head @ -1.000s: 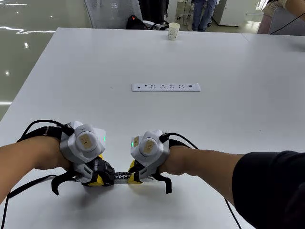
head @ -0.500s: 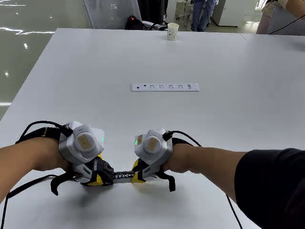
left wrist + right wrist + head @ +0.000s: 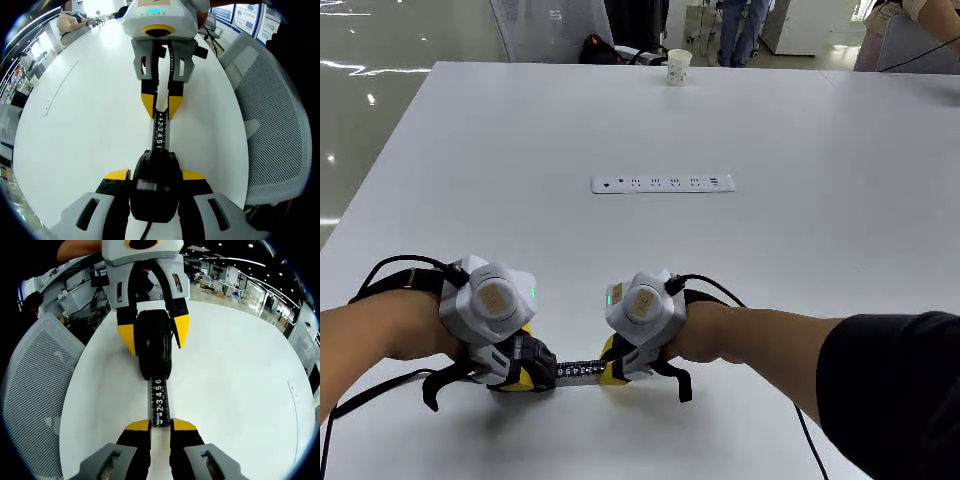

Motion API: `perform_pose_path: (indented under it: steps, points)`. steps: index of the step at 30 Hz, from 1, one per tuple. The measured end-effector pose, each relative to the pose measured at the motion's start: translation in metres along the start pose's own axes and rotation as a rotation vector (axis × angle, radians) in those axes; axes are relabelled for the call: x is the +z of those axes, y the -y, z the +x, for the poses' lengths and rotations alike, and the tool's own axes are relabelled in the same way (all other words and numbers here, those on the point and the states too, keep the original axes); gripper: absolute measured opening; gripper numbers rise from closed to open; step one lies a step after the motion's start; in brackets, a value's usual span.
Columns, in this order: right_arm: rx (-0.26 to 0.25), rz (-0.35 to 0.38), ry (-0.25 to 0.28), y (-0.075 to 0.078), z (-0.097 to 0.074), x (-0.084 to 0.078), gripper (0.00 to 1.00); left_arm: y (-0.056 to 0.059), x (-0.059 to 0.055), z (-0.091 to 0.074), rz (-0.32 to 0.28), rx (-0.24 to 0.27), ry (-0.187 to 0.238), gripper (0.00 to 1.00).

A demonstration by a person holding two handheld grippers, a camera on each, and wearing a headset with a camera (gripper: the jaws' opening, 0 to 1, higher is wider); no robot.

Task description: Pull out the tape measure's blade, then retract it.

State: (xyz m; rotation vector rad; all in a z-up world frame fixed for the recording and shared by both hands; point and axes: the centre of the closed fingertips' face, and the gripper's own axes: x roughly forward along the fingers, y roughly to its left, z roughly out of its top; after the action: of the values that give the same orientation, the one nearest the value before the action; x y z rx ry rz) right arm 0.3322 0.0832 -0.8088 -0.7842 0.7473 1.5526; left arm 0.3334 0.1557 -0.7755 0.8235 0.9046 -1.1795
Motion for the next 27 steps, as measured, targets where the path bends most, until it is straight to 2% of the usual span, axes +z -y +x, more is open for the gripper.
perform_pose_path:
  steps: [27]
  points:
    - [0.003, 0.013, -0.009, 0.0, -0.009, -0.013, 0.1, 0.0, 0.0, 0.0, -0.001, 0.002, -0.002, 0.31]
